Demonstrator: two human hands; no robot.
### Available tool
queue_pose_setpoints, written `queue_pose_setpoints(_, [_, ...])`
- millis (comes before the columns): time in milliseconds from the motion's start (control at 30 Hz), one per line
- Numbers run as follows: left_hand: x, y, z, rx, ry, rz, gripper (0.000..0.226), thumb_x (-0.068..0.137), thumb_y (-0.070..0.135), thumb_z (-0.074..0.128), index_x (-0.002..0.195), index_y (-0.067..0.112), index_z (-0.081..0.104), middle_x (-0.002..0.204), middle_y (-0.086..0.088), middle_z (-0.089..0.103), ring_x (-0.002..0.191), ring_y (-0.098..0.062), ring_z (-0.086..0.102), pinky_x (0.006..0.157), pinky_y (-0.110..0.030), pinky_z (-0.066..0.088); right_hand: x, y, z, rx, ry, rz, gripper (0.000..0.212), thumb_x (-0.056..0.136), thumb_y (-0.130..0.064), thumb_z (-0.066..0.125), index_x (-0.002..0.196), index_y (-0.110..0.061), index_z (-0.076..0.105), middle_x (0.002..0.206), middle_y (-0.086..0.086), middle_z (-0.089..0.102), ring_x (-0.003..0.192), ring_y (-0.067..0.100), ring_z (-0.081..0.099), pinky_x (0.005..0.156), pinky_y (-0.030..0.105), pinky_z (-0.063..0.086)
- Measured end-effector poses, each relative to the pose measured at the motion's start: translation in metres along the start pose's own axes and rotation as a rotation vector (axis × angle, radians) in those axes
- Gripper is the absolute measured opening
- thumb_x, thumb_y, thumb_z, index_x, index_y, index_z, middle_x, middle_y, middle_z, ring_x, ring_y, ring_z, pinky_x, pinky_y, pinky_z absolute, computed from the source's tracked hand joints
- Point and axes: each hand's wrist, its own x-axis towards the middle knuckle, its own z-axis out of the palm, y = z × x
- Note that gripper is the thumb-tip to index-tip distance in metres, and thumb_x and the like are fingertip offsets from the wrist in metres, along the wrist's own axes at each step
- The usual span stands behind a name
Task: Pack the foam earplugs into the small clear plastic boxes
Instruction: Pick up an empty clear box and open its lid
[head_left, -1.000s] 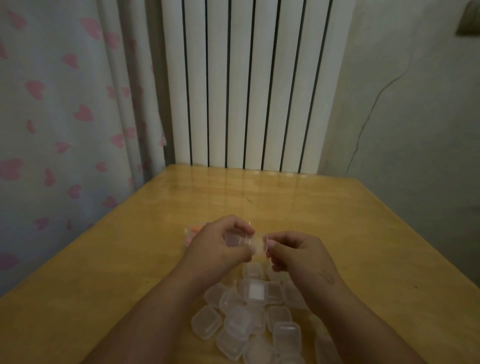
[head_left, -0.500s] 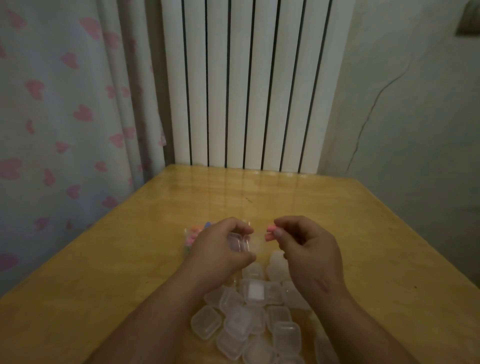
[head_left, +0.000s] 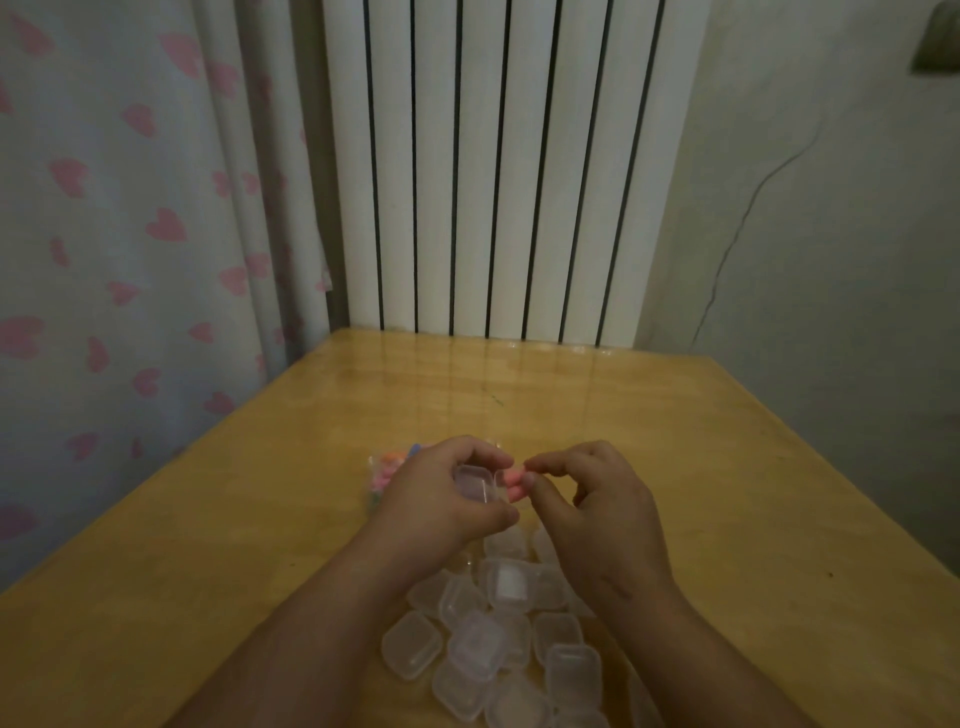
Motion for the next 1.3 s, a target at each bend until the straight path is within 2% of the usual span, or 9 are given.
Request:
queue_pose_setpoints(100, [0.001,-0.001,0.0,-0.003,0.008,-0.001,0.039,0.063,0.007,0.086,0.095,0.023,0.071,0.101,-0.002,0.074,0.092,-0.016,0.073,0.087,-0.04,0.059,0.0,0.002,-0.001,-0.01,-0.024,0.027,0.006,0.082,-0.034,0.07,0.086,-0.037,0.074,0.083,-0.017,0.055,0.082,-0.013,0.047,0.065,0.004,0.032])
queue_pose_setpoints(233, [-0.001,0.0,0.002,0.024,0.013,0.011,0.038,0.068,0.002,0.085,0.095,0.024,0.071,0.098,0.002,0.073,0.088,-0.012,0.072,0.083,-0.033,0.06,0.0,0.0,0.0,0.057,0.009,0.118,0.01,0.08,-0.032,0.073,0.079,-0.035,0.064,0.081,-0.016,0.059,0.073,-0.009,0.049,0.059,0.009,0.034])
queue_pose_setpoints(400, [-0.003,0.003,0.001,0.027,-0.002,0.041,0.042,0.068,0.005,0.085,0.1,0.028,0.069,0.093,0.004,0.073,0.083,-0.007,0.071,0.072,-0.025,0.059,0.001,-0.002,0.002,0.272,-0.084,0.27,0.014,0.085,-0.027,0.068,0.094,-0.032,0.059,0.076,-0.007,0.07,0.062,-0.001,0.058,0.053,0.017,0.038])
queue_pose_setpoints(533, [-0.003,0.006,0.0,-0.253,-0.076,0.003,0.047,0.075,0.021,0.077,0.117,0.022,0.057,0.101,-0.008,0.075,0.092,-0.024,0.073,0.08,-0.039,0.059,0.002,-0.001,0.0,0.36,-0.061,0.311,0.012,0.086,-0.022,0.068,0.098,-0.024,0.067,0.078,-0.004,0.07,0.074,0.009,0.065,0.066,0.031,0.053])
queue_pose_setpoints(667, [-0.001,0.01,-0.002,-0.535,-0.117,-0.054,0.017,0.088,0.01,0.052,0.104,0.005,0.053,0.103,-0.026,0.071,0.098,-0.038,0.07,0.08,-0.044,0.056,0.003,-0.004,-0.005,0.537,-0.048,0.384,0.008,0.086,-0.012,0.069,0.094,-0.015,0.069,0.075,0.001,0.071,0.059,0.003,0.065,0.055,0.022,0.053])
queue_pose_setpoints(767, [0.0,0.008,-0.001,-0.454,-0.127,-0.002,0.013,0.08,0.012,0.067,0.093,0.014,0.067,0.104,-0.022,0.071,0.098,-0.035,0.07,0.08,-0.043,0.057,0.003,-0.005,-0.006,0.599,-0.056,0.406,0.014,0.084,-0.007,0.07,0.096,-0.012,0.067,0.067,0.0,0.07,0.058,0.006,0.065,0.055,0.022,0.054])
queue_pose_setpoints(900, [0.0,0.001,0.0,-0.265,-0.083,0.034,0.023,0.089,0.0,0.063,0.099,0.019,0.071,0.104,-0.013,0.07,0.091,-0.028,0.072,0.082,-0.04,0.06,0.001,-0.005,-0.007,0.622,-0.079,0.426,0.022,0.079,-0.008,0.075,0.096,-0.014,0.063,0.065,0.001,0.067,0.057,0.007,0.063,0.053,0.022,0.051])
queue_pose_setpoints(1067, [0.0,0.002,-0.001,-0.199,-0.019,0.01,0.023,0.082,0.012,0.076,0.101,0.023,0.072,0.095,0.003,0.074,0.086,-0.024,0.073,0.084,-0.047,0.059,0.001,-0.005,-0.005,0.736,-0.071,0.438,0.006,0.088,-0.004,0.065,0.09,-0.007,0.07,0.069,0.008,0.068,0.059,0.014,0.062,0.059,0.027,0.056])
queue_pose_setpoints(1300, [-0.001,0.005,-0.001,-0.201,-0.01,0.022,0.034,0.077,0.016,0.08,0.108,0.02,0.067,0.096,-0.005,0.072,0.085,-0.025,0.073,0.079,-0.04,0.061,-0.001,-0.007,-0.004,0.594,-0.112,0.354,0.01,0.083,-0.022,0.074,0.09,-0.016,0.074,0.078,0.001,0.074,0.065,0.004,0.066,0.056,0.018,0.051])
